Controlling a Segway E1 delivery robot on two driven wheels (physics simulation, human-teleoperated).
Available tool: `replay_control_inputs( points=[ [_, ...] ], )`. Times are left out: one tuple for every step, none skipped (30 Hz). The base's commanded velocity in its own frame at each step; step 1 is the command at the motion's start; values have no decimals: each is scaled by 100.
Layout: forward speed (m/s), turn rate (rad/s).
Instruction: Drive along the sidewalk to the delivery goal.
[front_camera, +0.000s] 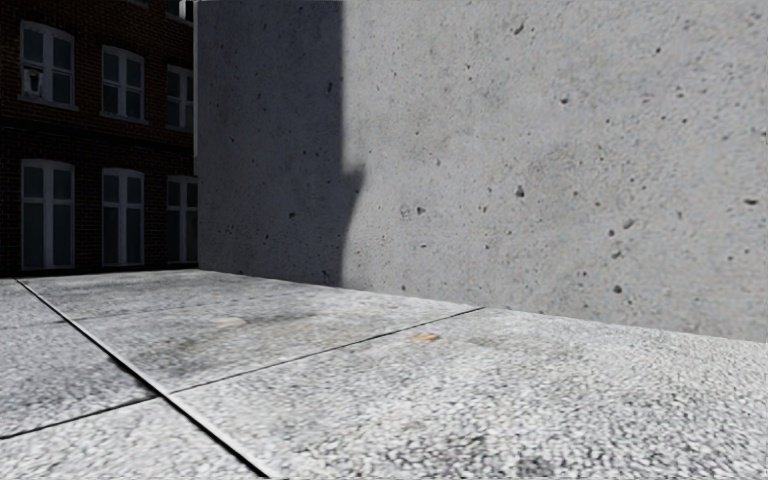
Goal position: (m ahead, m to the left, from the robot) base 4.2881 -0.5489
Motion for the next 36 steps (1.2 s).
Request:
replay_control_inputs(
  points=[
    [171,0],
    [171,0],
    [170,0],
    [167,0],
    [164,0],
    [158,0],
    [158,0],
    [156,0],
    [156,0],
    [156,0],
    [156,0],
    [156,0],
    [156,0],
    [155,0],
    [155,0],
    [155,0],
    [155,0],
    [155,0],
    [155,0],
    [155,0],
    [155,0],
    [155,0],
    [155,0],
    [155,0],
    [155,0],
    [155,0],
    [155,0],
    [155,-21],
    [151,-95],
    [151,-95],
    [143,-107],
    [138,-111],
    [137,-70],
    [137,-29],
    [137,-29],
    [137,-8]
  ],
)
